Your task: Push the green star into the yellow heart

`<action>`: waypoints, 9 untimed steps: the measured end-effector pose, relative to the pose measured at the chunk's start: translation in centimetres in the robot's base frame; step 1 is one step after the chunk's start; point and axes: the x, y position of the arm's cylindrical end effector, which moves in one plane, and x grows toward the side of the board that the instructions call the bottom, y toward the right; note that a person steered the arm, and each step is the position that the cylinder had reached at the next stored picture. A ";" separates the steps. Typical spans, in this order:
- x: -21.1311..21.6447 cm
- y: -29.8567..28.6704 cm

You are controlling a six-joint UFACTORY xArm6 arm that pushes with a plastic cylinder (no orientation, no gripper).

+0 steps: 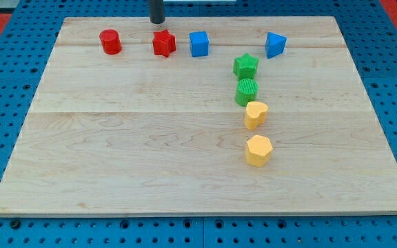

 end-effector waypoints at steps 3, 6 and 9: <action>0.3 13.9; 13.0 16.0; 24.4 16.6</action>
